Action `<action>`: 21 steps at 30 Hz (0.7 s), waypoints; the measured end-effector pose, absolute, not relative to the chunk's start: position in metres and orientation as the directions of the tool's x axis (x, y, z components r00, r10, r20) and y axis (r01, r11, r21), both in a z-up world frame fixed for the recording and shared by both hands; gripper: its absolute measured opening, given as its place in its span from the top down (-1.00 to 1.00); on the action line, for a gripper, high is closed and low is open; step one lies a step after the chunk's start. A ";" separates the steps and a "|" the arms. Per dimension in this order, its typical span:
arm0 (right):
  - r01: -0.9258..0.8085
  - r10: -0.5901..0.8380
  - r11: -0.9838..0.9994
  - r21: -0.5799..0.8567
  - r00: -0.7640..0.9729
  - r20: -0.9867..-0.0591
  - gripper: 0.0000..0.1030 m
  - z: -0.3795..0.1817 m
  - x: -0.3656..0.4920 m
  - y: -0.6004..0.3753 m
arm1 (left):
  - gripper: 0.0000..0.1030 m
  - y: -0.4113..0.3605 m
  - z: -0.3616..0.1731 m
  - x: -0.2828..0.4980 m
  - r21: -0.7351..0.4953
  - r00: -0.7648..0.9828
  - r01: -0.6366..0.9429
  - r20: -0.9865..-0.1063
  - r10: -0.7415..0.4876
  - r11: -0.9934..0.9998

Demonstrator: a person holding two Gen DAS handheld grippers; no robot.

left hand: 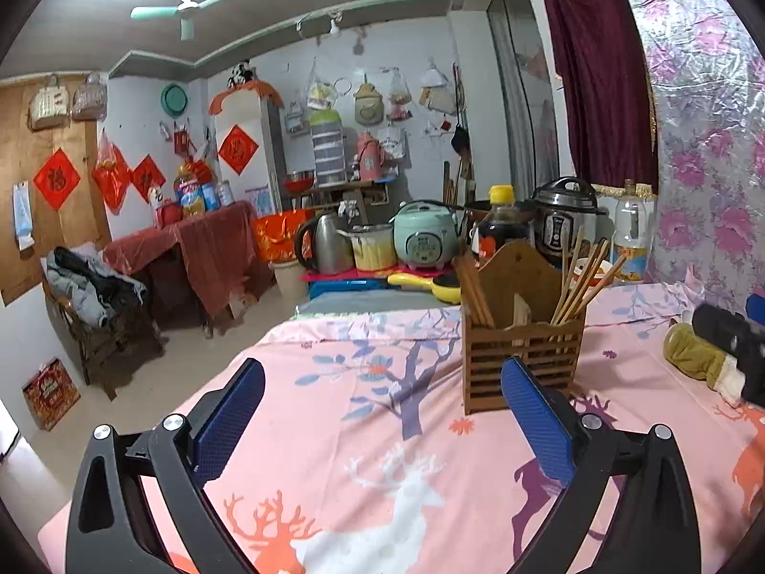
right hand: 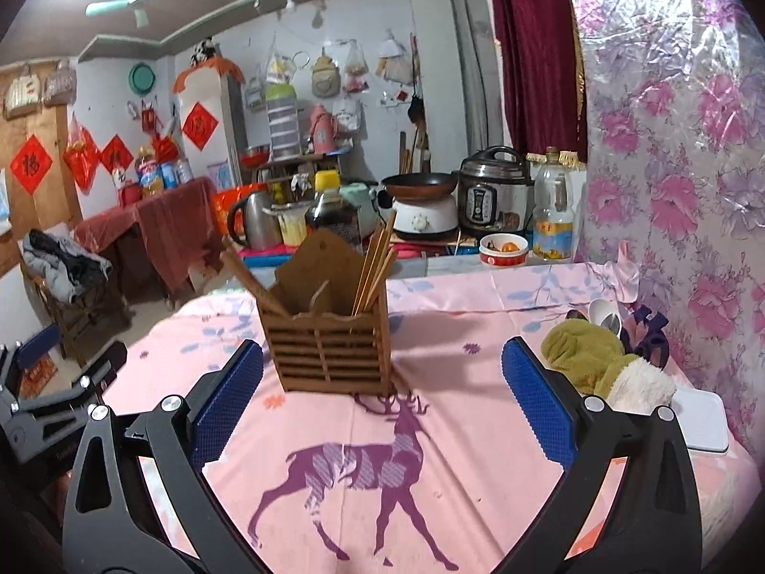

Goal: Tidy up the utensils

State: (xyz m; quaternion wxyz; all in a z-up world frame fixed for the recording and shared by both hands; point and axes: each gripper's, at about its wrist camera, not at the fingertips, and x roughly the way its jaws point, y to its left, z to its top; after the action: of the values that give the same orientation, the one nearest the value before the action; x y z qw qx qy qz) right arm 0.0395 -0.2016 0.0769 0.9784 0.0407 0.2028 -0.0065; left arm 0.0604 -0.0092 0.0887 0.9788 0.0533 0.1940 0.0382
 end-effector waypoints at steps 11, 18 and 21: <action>0.056 -0.037 0.998 0.034 0.909 -0.415 -0.87 0.063 0.033 -0.205 | -0.89 -0.011 0.084 0.062 0.127 0.915 -0.058 -0.389 0.103 0.990; 0.059 -0.036 0.997 0.041 0.907 -0.419 -0.87 0.063 0.033 -0.205 | -0.89 -0.012 0.084 0.061 0.129 0.916 -0.050 -0.388 0.097 0.990; 0.056 -0.033 0.998 0.042 0.907 -0.420 -0.87 0.063 0.034 -0.205 | -0.89 -0.012 0.084 0.061 0.130 0.917 -0.048 -0.388 0.096 0.990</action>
State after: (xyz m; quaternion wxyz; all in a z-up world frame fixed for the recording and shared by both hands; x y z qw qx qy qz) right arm 0.0336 -0.2051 0.0626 0.9761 0.0265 0.2145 -0.0227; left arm 0.0613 -0.0123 0.0840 0.9772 0.0591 0.2007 0.0369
